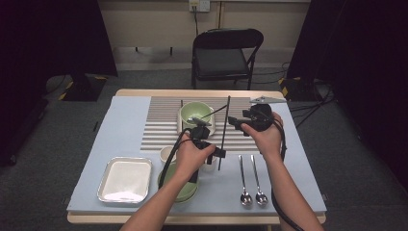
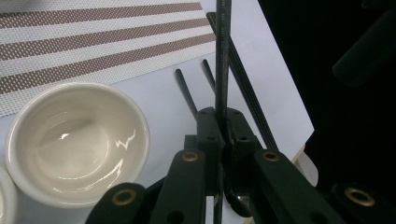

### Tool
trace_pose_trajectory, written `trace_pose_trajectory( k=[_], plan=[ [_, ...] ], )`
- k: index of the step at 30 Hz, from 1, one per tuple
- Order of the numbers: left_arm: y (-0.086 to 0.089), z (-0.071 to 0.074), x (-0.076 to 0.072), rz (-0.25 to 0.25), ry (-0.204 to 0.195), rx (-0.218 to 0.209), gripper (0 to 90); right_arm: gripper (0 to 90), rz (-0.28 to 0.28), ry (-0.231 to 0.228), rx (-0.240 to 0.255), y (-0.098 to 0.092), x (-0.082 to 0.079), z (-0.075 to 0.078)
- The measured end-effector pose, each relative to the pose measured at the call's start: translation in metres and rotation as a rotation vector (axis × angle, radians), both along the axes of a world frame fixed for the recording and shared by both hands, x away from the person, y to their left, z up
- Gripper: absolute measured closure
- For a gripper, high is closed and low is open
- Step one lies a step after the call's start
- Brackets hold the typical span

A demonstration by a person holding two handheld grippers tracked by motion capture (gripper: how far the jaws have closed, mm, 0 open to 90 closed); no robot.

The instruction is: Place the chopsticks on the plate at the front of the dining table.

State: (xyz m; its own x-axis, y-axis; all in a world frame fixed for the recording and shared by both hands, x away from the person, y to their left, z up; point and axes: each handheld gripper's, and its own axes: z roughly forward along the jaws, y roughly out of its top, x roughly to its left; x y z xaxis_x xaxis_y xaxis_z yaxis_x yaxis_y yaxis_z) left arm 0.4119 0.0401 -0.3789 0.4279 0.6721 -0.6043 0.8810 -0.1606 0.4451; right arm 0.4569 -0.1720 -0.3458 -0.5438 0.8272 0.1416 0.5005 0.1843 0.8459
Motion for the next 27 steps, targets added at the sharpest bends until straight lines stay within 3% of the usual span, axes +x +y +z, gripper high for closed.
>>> trace_pose_trajectory(
  k=[16,27],
  plan=[
    [0.006,0.005,-0.001,0.026,-0.001,-0.014,86.5,25.6,-0.002,0.014,-0.023,-0.007,-0.001,-0.013],
    [0.011,0.006,0.000,0.015,-0.004,-0.005,86.5,24.7,-0.003,0.021,-0.034,-0.012,-0.002,-0.020]
  ],
)
